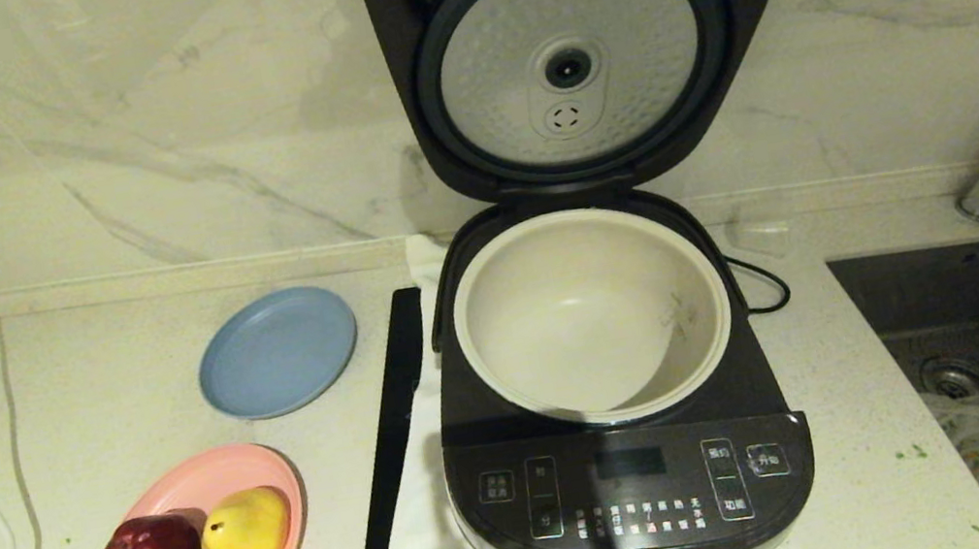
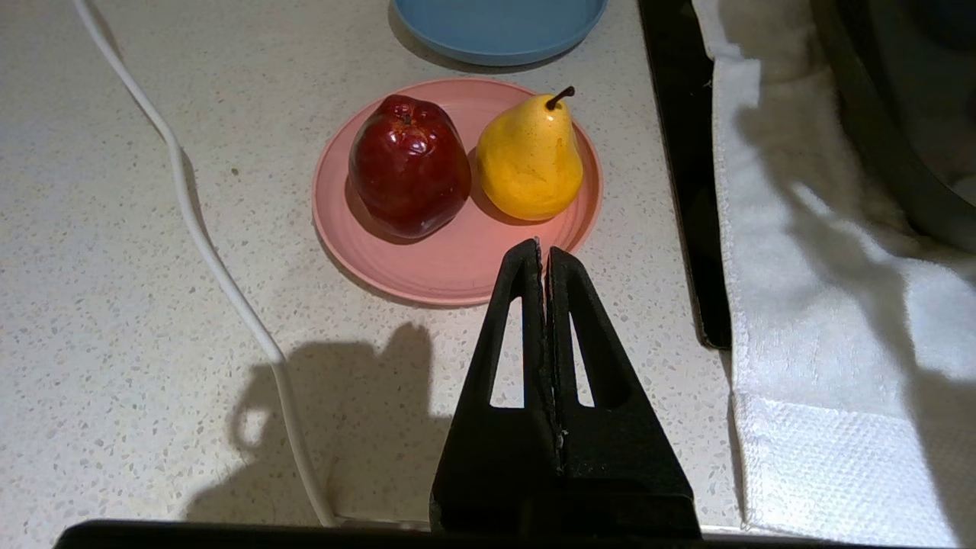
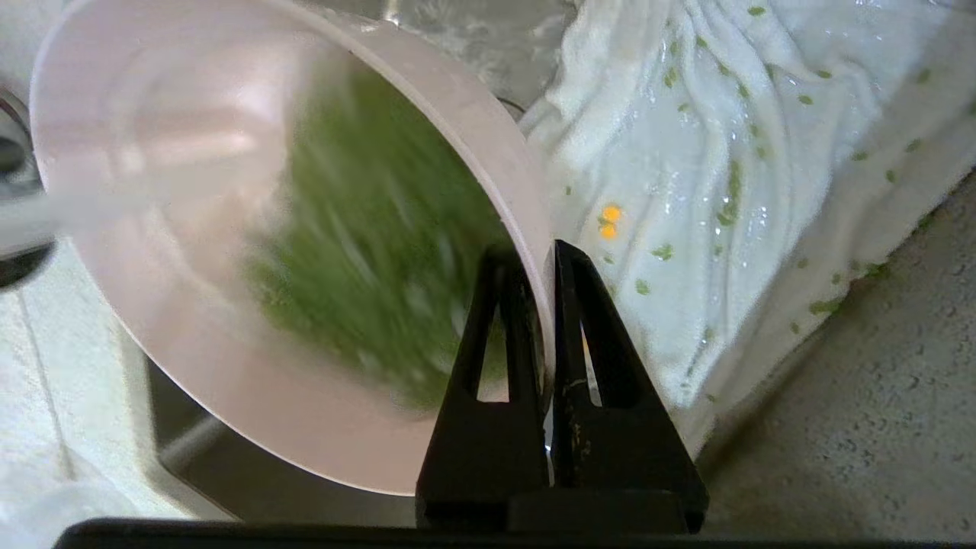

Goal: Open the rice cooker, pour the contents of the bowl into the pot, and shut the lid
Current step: Fill a bowl with water from the tap

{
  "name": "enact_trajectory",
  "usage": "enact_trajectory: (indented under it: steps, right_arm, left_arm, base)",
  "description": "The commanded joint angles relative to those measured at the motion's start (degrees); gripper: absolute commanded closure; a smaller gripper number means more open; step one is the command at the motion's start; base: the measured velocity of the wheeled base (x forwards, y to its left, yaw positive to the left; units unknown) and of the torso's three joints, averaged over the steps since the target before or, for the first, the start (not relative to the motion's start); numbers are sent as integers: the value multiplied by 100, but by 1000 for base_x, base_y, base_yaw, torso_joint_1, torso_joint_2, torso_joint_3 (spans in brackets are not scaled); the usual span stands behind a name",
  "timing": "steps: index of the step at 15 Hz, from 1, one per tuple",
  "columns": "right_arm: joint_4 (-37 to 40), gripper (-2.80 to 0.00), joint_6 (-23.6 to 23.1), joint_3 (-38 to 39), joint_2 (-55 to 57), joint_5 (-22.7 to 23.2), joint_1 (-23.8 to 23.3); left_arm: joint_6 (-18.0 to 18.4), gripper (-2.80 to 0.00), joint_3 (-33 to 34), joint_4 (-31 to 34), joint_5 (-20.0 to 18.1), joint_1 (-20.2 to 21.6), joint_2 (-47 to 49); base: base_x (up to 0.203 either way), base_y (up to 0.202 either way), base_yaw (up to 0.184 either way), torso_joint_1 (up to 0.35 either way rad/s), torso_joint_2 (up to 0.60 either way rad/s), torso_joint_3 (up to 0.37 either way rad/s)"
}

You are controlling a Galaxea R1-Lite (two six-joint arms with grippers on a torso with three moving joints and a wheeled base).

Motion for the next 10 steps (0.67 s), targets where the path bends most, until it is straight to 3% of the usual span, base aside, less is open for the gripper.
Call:
enact_trajectory:
  steps: [1,10]
  right_arm:
    - [48,0,41,-143,65,19,13]
    - [298,0,6,-112,-36,19,47]
  left_arm:
    - [4,0,0,2,1,0,-5]
    - [4,0,0,2,-3,0,-9]
  base:
    - [0,0,0,0,0,0]
    - [0,0,0,0,0,0]
